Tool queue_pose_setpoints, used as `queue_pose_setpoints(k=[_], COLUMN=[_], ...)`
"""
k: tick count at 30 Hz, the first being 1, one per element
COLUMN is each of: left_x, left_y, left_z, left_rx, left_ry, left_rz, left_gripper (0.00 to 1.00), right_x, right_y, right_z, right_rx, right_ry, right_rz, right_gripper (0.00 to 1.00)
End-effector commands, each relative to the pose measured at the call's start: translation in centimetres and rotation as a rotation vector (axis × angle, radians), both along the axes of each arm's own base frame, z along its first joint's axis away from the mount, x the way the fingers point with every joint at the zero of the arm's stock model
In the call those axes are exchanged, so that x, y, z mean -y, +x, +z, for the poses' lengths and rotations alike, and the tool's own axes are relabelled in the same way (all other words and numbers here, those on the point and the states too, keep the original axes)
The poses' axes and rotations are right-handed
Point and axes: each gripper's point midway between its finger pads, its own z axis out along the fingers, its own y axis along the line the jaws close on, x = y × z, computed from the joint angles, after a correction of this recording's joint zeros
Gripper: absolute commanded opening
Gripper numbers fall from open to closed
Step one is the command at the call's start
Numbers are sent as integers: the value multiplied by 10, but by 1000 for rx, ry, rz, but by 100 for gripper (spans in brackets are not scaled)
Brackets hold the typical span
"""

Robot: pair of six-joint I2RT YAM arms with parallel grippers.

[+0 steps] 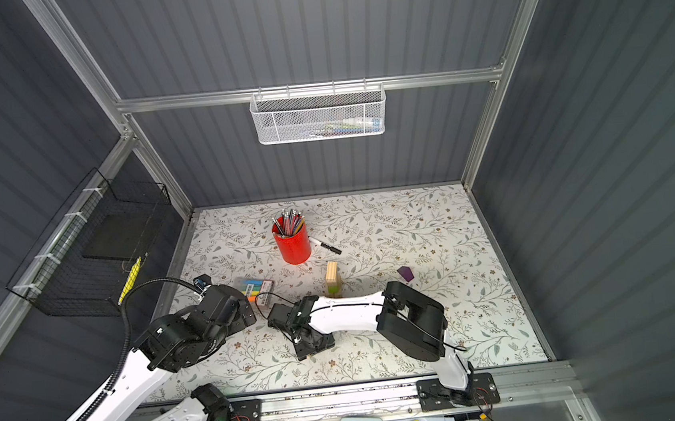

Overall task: Build the wood block tower
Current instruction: 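Grasp the loose wooden block with the right gripper and lift it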

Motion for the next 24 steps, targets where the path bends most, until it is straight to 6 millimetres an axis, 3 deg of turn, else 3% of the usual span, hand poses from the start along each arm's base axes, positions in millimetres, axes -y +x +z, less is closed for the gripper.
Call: queue_pose_setpoints(k=[1,16,20,24], left_x=[-3,-2,1,3], left_y=[-1,0,2,4], left_z=[-3,-6,-2,6], left_rx=[-6,-8,4,20], left_ry=[10,12,-1,-8], left_rz=[13,7,-1,-16], left_gripper=[100,100,100,100], right_x=[-8,-9,-11,-17], right_y=[1,18,20,22], right_z=[-5,-9,6,42], right_rx=[-16,31,54,95], right_ry=[14,-19,10,106], right_rz=[29,75,84,67], right_gripper=[58,37,30,28])
